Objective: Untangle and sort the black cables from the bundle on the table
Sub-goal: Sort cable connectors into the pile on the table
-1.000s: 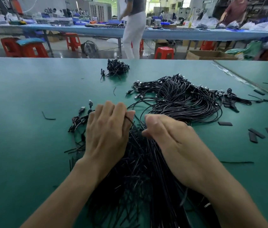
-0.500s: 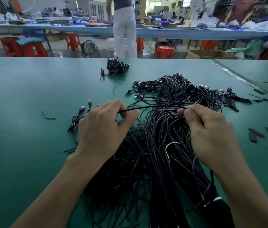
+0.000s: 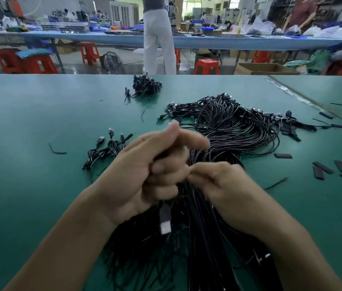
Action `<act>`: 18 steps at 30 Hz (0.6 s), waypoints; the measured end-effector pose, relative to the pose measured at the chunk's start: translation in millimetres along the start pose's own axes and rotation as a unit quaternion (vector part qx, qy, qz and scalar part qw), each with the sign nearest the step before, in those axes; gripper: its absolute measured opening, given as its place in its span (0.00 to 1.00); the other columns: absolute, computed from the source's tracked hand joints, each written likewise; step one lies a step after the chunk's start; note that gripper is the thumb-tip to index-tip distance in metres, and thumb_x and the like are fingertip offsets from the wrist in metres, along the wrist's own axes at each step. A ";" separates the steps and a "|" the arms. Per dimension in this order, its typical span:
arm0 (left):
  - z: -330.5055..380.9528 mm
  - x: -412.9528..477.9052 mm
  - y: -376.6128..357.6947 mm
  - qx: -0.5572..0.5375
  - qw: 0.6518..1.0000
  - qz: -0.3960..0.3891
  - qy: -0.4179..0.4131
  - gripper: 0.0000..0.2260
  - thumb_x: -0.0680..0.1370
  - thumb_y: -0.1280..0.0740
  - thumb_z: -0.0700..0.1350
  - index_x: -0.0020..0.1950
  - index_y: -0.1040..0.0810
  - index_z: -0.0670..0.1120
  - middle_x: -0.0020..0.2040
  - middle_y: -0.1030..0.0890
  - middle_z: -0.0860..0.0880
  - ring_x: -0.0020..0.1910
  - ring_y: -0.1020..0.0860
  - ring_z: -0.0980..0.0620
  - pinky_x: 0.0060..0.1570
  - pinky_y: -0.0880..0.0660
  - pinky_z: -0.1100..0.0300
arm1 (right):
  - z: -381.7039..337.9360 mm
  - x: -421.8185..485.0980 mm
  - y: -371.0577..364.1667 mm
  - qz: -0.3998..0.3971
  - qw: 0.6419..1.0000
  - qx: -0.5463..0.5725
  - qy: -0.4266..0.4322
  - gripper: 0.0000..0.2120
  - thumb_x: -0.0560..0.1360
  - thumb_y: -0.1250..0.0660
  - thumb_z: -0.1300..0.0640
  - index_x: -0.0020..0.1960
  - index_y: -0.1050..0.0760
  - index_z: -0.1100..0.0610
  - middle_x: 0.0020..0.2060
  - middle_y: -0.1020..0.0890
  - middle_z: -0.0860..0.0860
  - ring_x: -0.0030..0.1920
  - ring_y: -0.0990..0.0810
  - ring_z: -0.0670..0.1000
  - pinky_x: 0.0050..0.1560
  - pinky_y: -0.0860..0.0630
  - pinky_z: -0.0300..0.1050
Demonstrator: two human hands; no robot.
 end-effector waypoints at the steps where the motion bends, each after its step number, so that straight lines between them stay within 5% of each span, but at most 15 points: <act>1: -1.8 3.3 5.7 -0.018 0.998 0.064 -0.022 0.17 0.81 0.40 0.54 0.53 0.14 0.47 0.26 0.34 0.58 0.24 0.40 0.62 0.19 0.41 0.71 | -6.2 -1.1 -5.5 -0.039 0.999 0.000 0.011 0.07 0.80 0.37 0.48 0.46 0.21 0.43 0.28 0.23 0.47 0.28 0.28 0.48 0.33 0.27 0.48; 5: -14.4 8.7 23.9 -0.044 0.967 0.240 -0.074 0.18 0.83 0.43 0.50 0.59 0.18 0.42 0.29 0.31 0.54 0.25 0.38 0.60 0.20 0.39 0.70 | -20.3 -4.0 -16.2 -0.106 0.994 0.010 0.034 0.13 0.80 0.35 0.48 0.38 0.26 0.51 0.24 0.30 0.47 0.26 0.35 0.47 0.27 0.35 0.46; 9: -21.8 7.3 34.1 0.201 0.922 0.323 -0.078 0.14 0.85 0.44 0.46 0.56 0.18 0.46 0.31 0.25 0.54 0.26 0.37 0.58 0.23 0.37 0.68 | -27.3 -6.1 -10.1 -0.103 0.994 -0.006 0.042 0.10 0.80 0.37 0.48 0.42 0.23 0.49 0.29 0.23 0.50 0.30 0.25 0.55 0.33 0.27 0.51; 13: -27.5 6.3 36.0 0.345 0.889 0.300 -0.004 0.14 0.85 0.43 0.44 0.53 0.17 0.46 0.35 0.17 0.52 0.29 0.25 0.59 0.30 0.28 0.67 | -22.4 -6.8 5.6 -0.014 0.998 -0.032 0.046 0.06 0.78 0.34 0.45 0.46 0.19 0.45 0.34 0.18 0.47 0.37 0.21 0.45 0.41 0.24 0.47; 18: -34.0 6.2 20.3 0.315 0.931 0.171 0.073 0.15 0.85 0.43 0.43 0.47 0.19 0.42 0.39 0.15 0.46 0.40 0.16 0.50 0.41 0.19 0.60 | -14.1 -9.3 16.9 0.068 0.996 -0.040 0.031 0.05 0.76 0.34 0.43 0.46 0.21 0.41 0.34 0.21 0.43 0.37 0.24 0.43 0.42 0.24 0.50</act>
Point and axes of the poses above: each hand's wrist, its own x-axis towards the middle knuckle, its own y-axis out of the back of the hand, z = x × y, the point moved 3 cm from there along x, towards the middle knuckle
